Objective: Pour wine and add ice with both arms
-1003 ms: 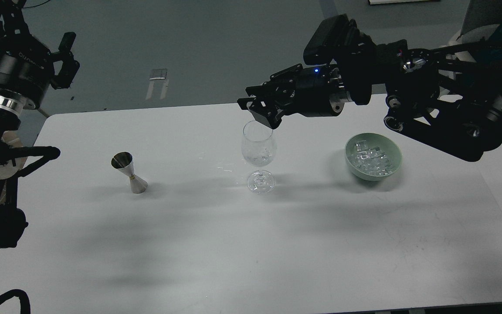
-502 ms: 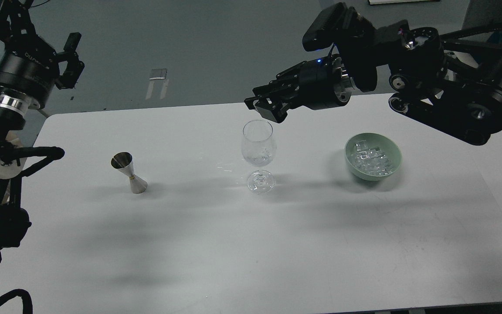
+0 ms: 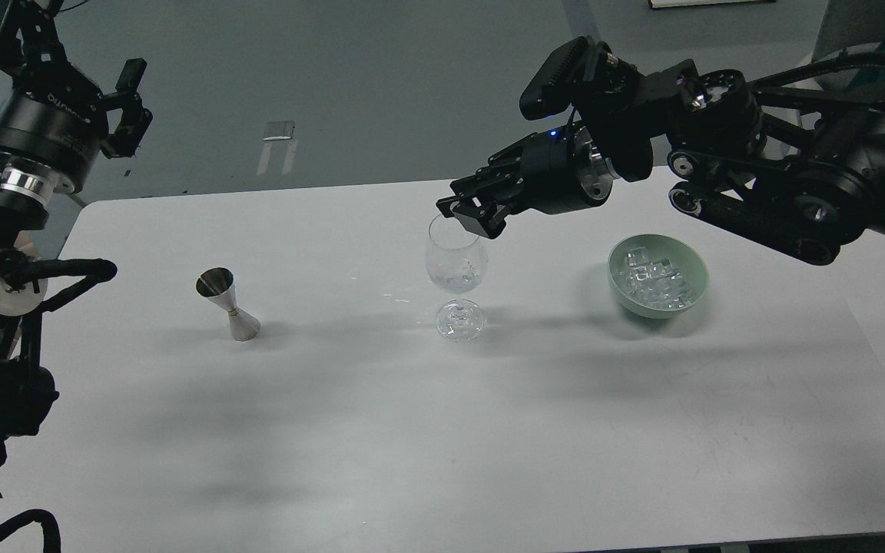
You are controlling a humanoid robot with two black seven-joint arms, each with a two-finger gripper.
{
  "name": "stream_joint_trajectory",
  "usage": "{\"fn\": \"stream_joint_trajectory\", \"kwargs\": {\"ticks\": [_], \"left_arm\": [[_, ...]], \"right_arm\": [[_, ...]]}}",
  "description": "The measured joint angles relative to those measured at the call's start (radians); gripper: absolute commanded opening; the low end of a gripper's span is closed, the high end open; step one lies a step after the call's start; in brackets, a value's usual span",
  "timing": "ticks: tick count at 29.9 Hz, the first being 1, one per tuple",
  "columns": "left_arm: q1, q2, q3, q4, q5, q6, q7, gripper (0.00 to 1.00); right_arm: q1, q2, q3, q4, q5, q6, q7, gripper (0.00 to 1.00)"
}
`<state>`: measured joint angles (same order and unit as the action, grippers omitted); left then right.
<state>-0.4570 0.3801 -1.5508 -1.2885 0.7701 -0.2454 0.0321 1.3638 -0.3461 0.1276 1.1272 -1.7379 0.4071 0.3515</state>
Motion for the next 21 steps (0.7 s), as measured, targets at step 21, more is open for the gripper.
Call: {"fn": "stream_joint_trajectory", "kwargs": {"ticks": [21], "left_arm": [[-0.003, 0.005, -0.003, 0.000, -0.001, 0.000, -0.001, 0.98]], "right_arm": [[-0.010, 0.084, -0.031, -0.072, -0.002, -0.009, 0.000, 0.19]]}}
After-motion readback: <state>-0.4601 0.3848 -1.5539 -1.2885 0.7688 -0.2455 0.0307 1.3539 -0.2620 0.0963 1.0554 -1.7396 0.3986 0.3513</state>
